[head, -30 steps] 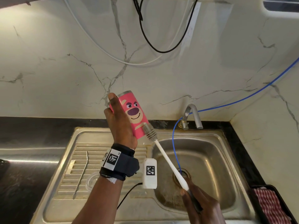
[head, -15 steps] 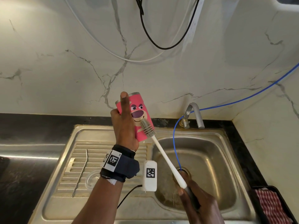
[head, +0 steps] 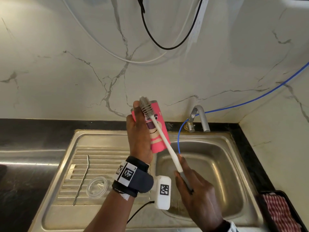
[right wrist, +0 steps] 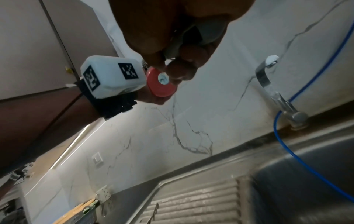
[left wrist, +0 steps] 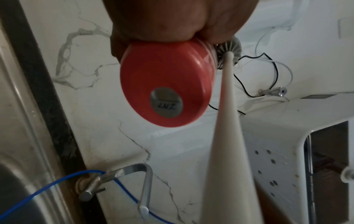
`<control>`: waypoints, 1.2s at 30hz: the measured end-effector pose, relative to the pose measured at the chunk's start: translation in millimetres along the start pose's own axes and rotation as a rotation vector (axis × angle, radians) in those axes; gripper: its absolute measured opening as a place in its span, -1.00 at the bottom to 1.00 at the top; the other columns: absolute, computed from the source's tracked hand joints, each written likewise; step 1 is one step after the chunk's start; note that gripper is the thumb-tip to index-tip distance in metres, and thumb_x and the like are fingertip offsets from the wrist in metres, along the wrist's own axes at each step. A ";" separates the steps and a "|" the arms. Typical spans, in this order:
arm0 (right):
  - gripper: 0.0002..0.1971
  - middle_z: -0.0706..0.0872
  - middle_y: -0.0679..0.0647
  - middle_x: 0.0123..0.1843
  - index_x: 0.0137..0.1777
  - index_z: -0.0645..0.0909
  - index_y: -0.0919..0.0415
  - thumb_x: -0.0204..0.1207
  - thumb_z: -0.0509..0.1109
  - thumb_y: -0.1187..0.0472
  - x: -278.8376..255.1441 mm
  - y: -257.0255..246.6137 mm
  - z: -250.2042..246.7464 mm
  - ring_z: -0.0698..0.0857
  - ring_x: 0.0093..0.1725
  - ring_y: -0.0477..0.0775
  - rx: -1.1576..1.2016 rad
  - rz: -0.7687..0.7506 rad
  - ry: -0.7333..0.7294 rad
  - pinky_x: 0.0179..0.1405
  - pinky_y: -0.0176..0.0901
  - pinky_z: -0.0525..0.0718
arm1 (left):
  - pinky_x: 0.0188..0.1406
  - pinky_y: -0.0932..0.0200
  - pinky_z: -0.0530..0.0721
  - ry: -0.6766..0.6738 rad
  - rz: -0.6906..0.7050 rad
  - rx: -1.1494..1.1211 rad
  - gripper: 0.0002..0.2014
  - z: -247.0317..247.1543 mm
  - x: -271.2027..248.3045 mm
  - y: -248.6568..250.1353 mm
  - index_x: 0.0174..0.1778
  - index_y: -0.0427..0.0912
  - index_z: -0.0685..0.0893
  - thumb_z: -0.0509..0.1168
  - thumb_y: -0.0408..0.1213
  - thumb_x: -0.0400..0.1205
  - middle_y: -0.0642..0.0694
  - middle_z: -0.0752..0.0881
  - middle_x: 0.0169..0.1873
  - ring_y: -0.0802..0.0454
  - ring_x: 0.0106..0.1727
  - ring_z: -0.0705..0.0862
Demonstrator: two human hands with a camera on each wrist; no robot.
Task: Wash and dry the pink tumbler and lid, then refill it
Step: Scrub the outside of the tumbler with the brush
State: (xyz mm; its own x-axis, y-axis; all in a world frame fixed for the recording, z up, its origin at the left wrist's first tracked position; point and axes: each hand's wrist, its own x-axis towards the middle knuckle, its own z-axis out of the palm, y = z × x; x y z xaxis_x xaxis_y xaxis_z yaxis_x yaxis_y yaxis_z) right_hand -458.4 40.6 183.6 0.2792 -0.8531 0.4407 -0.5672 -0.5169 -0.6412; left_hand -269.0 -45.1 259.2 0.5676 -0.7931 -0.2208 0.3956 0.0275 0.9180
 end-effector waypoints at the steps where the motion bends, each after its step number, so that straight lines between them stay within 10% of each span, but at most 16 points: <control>1: -0.38 0.76 -0.06 -0.14 0.76 0.32 -0.20 0.71 0.34 -0.03 2.0 0.8 2.0 0.69 -0.37 -0.04 -0.014 -0.007 -0.007 -0.39 -0.04 0.76 | -0.11 -0.13 0.89 0.011 0.002 0.013 -0.11 0.3 0.6 0.6 0.44 -0.16 0.55 0.21 0.57 0.50 -0.16 0.84 0.04 -0.07 -0.12 0.91; 7: -0.42 0.82 -0.18 -0.04 0.65 0.49 -0.26 0.61 0.41 -0.08 -30.5 -3.1 -7.6 0.55 -0.38 -0.39 0.069 0.039 -0.079 -0.23 -0.59 0.60 | -0.22 0.09 0.83 0.090 0.066 0.004 0.00 -17.6 20.8 8.9 0.51 -0.32 0.54 0.17 0.58 0.55 -0.23 0.78 0.00 0.02 -0.24 0.86; 14: -0.34 0.76 -0.09 -0.13 0.72 0.41 -0.19 0.63 0.47 0.10 2.8 0.4 -0.4 0.66 -0.37 -0.11 0.025 -0.002 -0.018 -0.36 -0.14 0.72 | -0.04 -0.24 0.92 0.030 0.003 0.059 -0.20 -5.3 -0.5 -0.5 0.42 -0.07 0.54 0.20 0.52 0.50 -0.17 0.84 0.09 -0.11 -0.06 0.93; 21: -0.44 0.82 -0.34 0.13 0.62 0.53 -0.29 0.59 0.45 -0.08 -29.6 -5.1 -13.2 0.71 -0.26 -0.44 0.111 0.063 -0.036 -0.10 -0.64 0.62 | -0.02 -0.20 0.90 0.084 0.052 0.038 -0.11 -16.9 11.6 10.2 0.38 -0.19 0.53 0.22 0.58 0.51 -0.26 0.75 0.03 -0.12 -0.11 0.87; 25: -0.40 0.70 -0.21 -0.16 0.68 0.48 -0.18 0.64 0.49 0.02 -7.3 -1.9 -2.6 0.59 -0.37 -0.27 0.078 0.046 -0.008 -0.31 -0.45 0.61 | 0.07 -0.34 0.90 0.028 -0.024 0.046 -0.22 -9.2 -4.3 -1.1 0.34 -0.07 0.54 0.24 0.55 0.49 -0.22 0.82 0.13 -0.18 0.00 0.92; 32: -0.44 0.79 -0.25 0.03 0.61 0.56 -0.20 0.60 0.51 -0.03 -29.7 -5.7 -12.6 0.68 -0.31 -0.38 0.113 0.034 -0.021 -0.17 -0.59 0.61 | -0.05 -0.17 0.90 0.078 0.012 -0.002 -0.14 -16.2 7.1 12.6 0.42 -0.17 0.52 0.20 0.54 0.51 -0.21 0.77 0.03 -0.10 -0.09 0.89; 36: -0.35 0.69 -0.15 -0.21 0.66 0.51 -0.16 0.56 0.54 0.14 -11.1 -0.9 -7.7 0.63 -0.38 -0.21 0.114 0.035 0.001 -0.29 -0.51 0.58 | -0.02 -0.23 0.91 0.036 -0.004 0.030 -0.15 -9.9 -2.5 5.9 0.37 -0.16 0.54 0.23 0.55 0.49 -0.21 0.82 0.04 -0.14 -0.06 0.92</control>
State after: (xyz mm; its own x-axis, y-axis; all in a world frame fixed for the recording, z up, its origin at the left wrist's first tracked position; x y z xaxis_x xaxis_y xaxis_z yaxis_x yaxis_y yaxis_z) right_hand -467.0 51.1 184.1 0.2594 -0.8709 0.4174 -0.4853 -0.4912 -0.7234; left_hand -260.9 -36.9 261.9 0.5920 -0.7708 -0.2354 0.3762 0.0060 0.9265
